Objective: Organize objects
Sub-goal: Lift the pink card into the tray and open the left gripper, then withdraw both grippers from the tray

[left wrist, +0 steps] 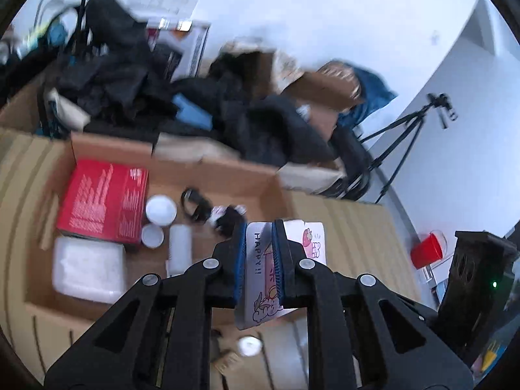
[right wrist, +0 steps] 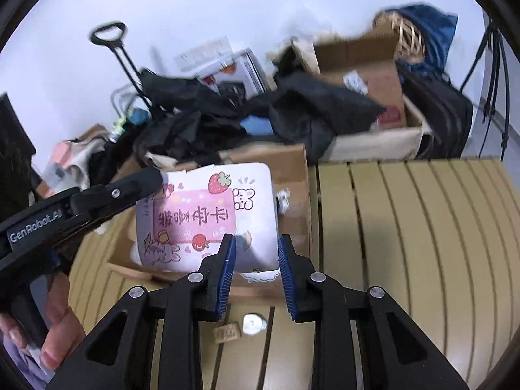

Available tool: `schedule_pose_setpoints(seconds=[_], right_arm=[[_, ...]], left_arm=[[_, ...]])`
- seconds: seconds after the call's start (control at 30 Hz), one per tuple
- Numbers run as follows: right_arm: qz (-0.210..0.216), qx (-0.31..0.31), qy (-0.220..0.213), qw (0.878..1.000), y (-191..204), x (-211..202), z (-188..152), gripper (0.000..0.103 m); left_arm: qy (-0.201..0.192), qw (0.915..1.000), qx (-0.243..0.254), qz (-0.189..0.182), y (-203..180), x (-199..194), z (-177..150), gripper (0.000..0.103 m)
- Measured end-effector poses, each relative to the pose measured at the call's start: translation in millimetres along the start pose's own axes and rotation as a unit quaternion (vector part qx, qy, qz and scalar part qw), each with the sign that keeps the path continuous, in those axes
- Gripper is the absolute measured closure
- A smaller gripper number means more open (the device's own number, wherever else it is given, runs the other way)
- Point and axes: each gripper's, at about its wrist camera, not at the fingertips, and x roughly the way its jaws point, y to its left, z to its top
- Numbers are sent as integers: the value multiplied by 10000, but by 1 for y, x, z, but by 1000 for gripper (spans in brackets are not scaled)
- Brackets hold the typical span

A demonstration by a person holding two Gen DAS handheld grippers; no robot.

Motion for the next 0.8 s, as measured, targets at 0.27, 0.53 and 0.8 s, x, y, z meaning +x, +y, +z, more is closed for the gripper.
schedule_pose_setpoints(seconds=[0.27,0.53,0.8], right_arm=[[-267,-139,515,9982,-9,52,-13,70],[-65,-176,84,9998,0,-22,-9,28],[-159,-584,-379,9974,15,-149,-9,28]], left_arm=[[443,9979,-269,397,41,49,-26,82],[91,9991,-22,404,7,-56,-20,40],[-859,9589,1559,2210,-64,-215,-50,18]])
